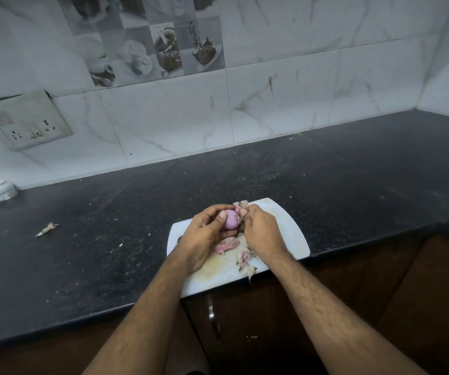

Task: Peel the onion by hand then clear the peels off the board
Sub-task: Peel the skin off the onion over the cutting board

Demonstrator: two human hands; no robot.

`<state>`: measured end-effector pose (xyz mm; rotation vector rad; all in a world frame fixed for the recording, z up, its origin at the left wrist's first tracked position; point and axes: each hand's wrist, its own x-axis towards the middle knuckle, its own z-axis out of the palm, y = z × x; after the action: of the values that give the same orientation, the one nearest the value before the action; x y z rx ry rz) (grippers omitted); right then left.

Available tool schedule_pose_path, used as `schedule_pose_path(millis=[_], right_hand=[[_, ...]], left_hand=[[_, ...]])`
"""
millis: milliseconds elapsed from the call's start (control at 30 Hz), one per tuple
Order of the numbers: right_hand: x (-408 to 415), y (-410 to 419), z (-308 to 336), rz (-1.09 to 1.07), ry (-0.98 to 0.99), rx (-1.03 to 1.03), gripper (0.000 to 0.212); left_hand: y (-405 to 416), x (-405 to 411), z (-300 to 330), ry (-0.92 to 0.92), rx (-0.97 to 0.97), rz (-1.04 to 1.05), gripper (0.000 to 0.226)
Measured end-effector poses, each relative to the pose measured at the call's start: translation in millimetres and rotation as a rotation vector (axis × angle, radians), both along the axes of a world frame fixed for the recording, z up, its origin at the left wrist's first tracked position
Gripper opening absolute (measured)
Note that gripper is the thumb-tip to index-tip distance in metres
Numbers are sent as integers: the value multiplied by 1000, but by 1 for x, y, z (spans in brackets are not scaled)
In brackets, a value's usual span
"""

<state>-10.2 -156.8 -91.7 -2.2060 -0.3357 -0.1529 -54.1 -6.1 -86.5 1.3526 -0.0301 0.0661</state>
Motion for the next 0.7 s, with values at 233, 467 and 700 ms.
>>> schedule_pose_path(millis=[233, 467, 700], right_hand=[[-3, 1, 2, 38, 32, 99, 29], [0, -3, 1, 0, 49, 261, 59], [-7, -2, 2, 182, -62, 205, 26]], left_hand=[[-2, 4, -6, -1, 148, 65, 20], [1, 9, -4, 57, 22, 141, 28], [-7, 4, 0, 15, 195, 125, 42]])
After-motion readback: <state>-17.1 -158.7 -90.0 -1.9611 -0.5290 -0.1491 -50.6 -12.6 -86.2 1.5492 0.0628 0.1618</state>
